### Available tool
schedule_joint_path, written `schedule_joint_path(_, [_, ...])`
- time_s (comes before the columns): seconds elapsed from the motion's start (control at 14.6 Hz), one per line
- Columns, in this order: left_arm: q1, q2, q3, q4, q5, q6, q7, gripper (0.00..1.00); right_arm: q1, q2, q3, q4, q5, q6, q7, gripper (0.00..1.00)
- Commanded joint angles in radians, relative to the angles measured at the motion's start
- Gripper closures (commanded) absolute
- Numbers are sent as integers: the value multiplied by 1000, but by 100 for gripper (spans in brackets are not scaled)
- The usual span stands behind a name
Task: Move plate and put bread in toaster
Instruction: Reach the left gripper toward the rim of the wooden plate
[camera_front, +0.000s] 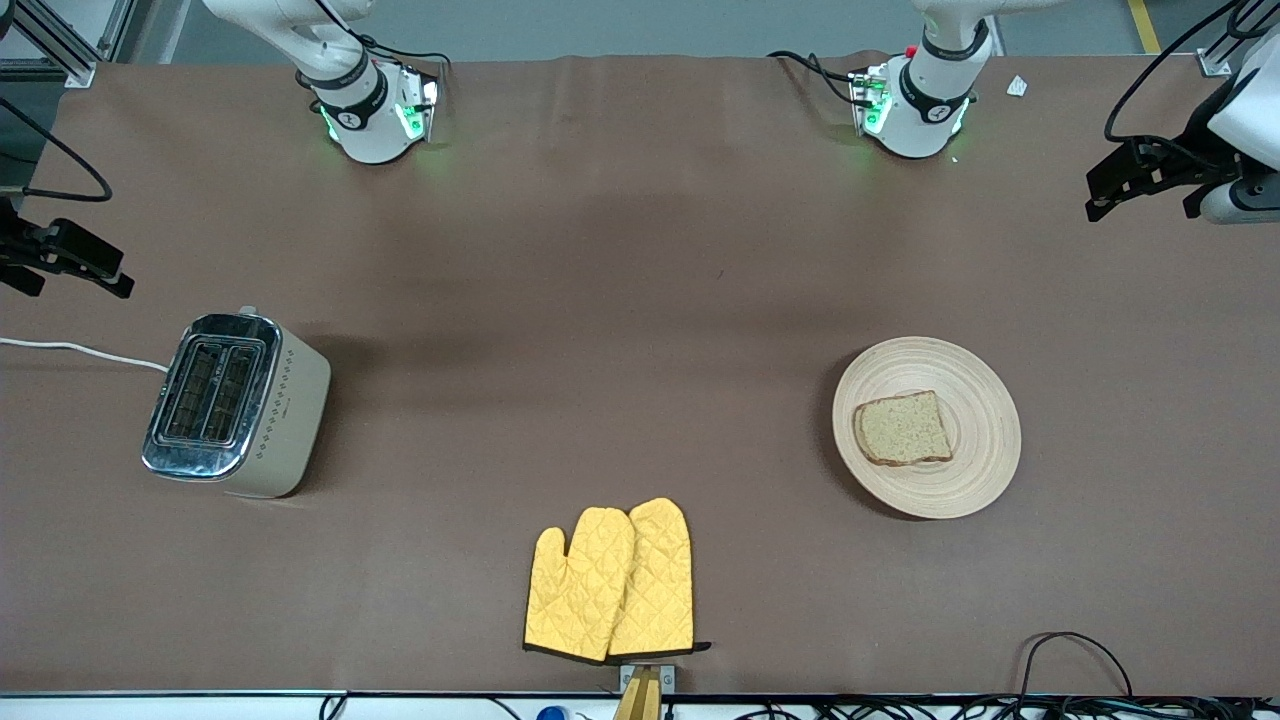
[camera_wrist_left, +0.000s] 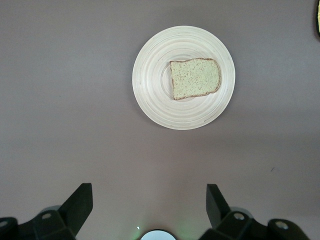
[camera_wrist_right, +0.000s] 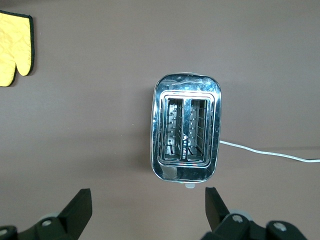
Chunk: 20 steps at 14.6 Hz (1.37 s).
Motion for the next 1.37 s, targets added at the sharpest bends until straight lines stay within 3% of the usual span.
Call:
schedule_joint_path(0.0, [1, 6, -2, 24, 7, -20, 7, 0, 2, -28, 3, -35, -13, 16, -1, 0])
schedule_joint_path(0.27, [6, 15, 6, 34, 5, -18, 12, 0, 2, -28, 3, -35, -13, 16, -1, 0])
schedule_joint_path(0.48, [62, 75, 44, 32, -122, 6, 36, 0, 2, -28, 3, -35, -13, 16, -1, 0])
schedule_joint_path(0.89, [167, 207, 44, 27, -171, 129, 81, 0, 2, -28, 3, -35, -13, 16, -1, 0])
schedule_joint_path(1.31, [340, 424, 44, 26, -402, 209, 388, 0, 2, -28, 3, -35, -12, 16, -1, 0])
